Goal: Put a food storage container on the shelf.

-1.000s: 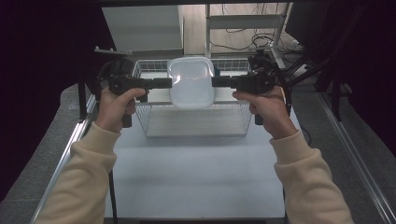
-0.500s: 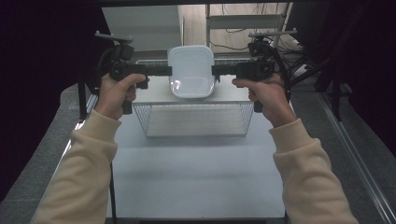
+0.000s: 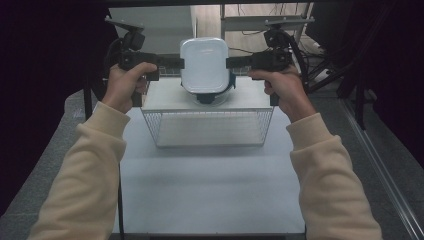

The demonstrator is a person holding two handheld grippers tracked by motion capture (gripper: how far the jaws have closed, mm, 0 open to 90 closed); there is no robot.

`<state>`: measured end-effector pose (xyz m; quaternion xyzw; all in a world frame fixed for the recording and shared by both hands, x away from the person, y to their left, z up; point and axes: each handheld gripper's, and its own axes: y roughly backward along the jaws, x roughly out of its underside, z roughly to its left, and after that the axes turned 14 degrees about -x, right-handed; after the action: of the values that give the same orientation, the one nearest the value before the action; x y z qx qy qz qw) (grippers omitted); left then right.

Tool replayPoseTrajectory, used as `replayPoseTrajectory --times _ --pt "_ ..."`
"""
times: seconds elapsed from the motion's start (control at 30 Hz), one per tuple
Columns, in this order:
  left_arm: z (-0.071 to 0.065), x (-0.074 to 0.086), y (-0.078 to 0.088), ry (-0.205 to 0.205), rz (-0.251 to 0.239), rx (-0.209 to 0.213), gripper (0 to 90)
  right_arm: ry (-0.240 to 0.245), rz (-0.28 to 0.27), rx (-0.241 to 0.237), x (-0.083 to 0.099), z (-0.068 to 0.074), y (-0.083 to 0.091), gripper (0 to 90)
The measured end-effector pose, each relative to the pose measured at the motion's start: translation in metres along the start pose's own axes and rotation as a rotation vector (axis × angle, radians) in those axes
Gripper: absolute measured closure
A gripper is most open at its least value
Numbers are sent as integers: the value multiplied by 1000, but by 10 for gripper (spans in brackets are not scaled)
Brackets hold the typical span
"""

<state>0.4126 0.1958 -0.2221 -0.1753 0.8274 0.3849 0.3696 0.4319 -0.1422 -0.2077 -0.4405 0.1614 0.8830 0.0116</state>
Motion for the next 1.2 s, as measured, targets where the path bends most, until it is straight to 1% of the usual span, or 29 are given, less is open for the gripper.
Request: replayPoseTrajectory --times 0.2,0.4,0.43,0.57,0.6,0.63,0.7,0.8,0.87,0.9,0.97,1.0,1.03,1.07,1.1,1.2 --pt "7 -6 -7 23 20 -8 787 -47 8 0 -6 -12 -6 810" --pt "18 -10 -19 60 56 -6 791 -112 18 -5 -8 -31 -12 806" --pt "21 -11 -21 74 53 3 791 -123 20 -4 -9 -34 -13 803" --pt "29 -16 -26 105 60 33 792 -172 0 -31 -12 -45 -14 799" --pt "32 -18 -29 124 61 42 791 -181 -2 -35 -13 -47 -14 796" --pt "34 -19 -31 132 63 47 788 -198 -5 -40 -15 -51 -15 789" --pt "39 -22 -35 151 69 57 780 -216 -5 -41 -18 -56 -16 777" --pt "47 -25 -42 190 81 72 766 -250 -6 -44 -22 -65 -19 760" --pt "52 -27 -47 222 81 85 759 -278 -3 -48 -25 -70 -21 748" --pt "54 -27 -48 228 83 90 756 -297 -5 -53 -26 -74 -22 743" --pt "59 -28 -52 255 83 103 753 -329 -14 -66 -27 -80 -23 737" --pt "61 -28 -54 269 83 108 752 -345 -20 -73 -27 -83 -23 734" --pt "62 -28 -55 273 84 106 750 -364 -28 -82 -26 -86 -24 729" --pt "63 -28 -57 287 83 107 749 -374 -32 -85 -26 -88 -24 726" --pt "64 -28 -58 292 85 105 743 -388 -37 -89 -26 -92 -25 719" --pt "68 -28 -62 311 89 104 731 -415 -49 -92 -25 -97 -27 704"
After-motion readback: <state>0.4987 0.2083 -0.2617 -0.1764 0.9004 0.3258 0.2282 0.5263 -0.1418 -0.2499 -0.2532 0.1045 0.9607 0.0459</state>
